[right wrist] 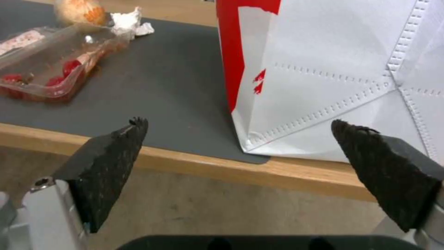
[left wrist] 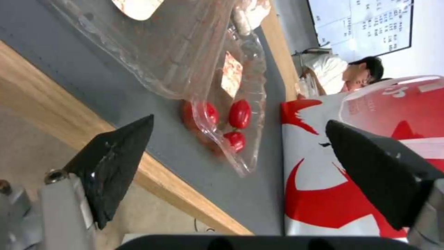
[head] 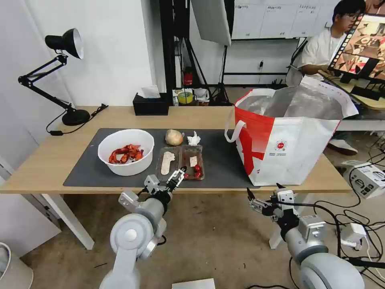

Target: Pick up the trash from the table and place it into the takeout bag.

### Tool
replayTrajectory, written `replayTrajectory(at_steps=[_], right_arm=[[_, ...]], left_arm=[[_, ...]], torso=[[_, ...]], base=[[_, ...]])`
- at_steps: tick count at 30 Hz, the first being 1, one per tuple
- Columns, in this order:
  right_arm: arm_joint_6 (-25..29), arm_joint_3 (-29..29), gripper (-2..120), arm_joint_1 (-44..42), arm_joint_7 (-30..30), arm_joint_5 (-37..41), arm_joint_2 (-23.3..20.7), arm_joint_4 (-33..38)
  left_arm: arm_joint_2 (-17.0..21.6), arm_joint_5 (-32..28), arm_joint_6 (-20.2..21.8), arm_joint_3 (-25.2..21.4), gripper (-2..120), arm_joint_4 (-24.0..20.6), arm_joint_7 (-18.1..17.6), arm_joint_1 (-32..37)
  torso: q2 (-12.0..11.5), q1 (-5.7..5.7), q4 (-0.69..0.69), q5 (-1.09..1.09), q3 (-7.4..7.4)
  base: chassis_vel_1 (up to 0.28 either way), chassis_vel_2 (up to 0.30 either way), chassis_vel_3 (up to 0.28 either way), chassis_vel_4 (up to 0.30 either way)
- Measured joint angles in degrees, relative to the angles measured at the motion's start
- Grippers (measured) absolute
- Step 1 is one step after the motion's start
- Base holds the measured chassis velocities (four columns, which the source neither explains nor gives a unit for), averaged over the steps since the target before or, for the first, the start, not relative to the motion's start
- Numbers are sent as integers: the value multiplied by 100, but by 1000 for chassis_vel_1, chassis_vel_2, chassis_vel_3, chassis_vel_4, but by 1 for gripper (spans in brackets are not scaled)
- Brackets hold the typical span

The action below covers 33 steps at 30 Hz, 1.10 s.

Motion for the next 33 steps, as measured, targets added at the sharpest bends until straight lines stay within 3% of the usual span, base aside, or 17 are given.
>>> replayTrajectory(at_steps=[33], right_arm=[[23,-97,100,-20,4,-112,144,-117]], left_arm=[[92,-141,-30,-201,100,298,-27,-286]], torso=[[0,0,0,0,0]], base=[[0,0,0,0]])
